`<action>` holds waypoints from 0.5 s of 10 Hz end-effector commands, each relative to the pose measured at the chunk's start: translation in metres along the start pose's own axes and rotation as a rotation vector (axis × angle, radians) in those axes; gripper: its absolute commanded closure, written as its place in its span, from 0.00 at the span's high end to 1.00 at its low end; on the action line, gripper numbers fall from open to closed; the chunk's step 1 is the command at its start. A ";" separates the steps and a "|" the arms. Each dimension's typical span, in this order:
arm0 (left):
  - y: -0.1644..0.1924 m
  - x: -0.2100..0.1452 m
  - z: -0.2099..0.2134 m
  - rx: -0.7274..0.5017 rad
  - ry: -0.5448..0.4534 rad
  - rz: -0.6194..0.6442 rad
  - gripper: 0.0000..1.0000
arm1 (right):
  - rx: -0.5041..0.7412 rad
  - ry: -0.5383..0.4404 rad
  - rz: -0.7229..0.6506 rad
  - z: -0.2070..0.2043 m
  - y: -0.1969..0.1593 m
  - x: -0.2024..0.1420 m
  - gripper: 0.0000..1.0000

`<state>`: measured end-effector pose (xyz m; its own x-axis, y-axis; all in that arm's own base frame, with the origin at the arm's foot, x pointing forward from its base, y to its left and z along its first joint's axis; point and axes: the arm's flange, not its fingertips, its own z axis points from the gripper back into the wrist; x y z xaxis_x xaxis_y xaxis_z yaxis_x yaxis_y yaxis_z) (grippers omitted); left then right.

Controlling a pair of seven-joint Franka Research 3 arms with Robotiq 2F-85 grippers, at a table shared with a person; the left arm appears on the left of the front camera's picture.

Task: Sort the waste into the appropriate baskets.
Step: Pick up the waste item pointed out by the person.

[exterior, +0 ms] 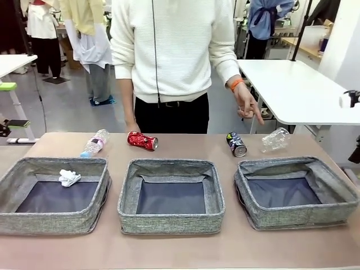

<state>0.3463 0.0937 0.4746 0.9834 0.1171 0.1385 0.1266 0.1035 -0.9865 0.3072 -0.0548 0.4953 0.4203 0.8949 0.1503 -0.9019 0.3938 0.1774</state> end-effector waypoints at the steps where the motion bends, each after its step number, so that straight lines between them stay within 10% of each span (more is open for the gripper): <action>1: -0.003 -0.001 -0.002 -0.014 -0.014 0.000 1.00 | 0.013 -0.082 -0.143 -0.005 -0.012 0.006 1.00; 3: -0.003 -0.001 -0.002 -0.014 -0.014 0.000 1.00 | 0.013 -0.082 -0.143 -0.005 -0.012 0.006 1.00; 5: -0.003 -0.001 -0.002 -0.014 -0.014 0.000 1.00 | -0.138 -0.031 0.268 -0.002 -0.030 0.026 1.00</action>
<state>0.3463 0.0936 0.4745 0.9835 0.1173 0.1381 0.1261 0.1036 -0.9866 0.3202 -0.0498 0.4942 0.3965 0.9014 0.1738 -0.9163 0.3770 0.1350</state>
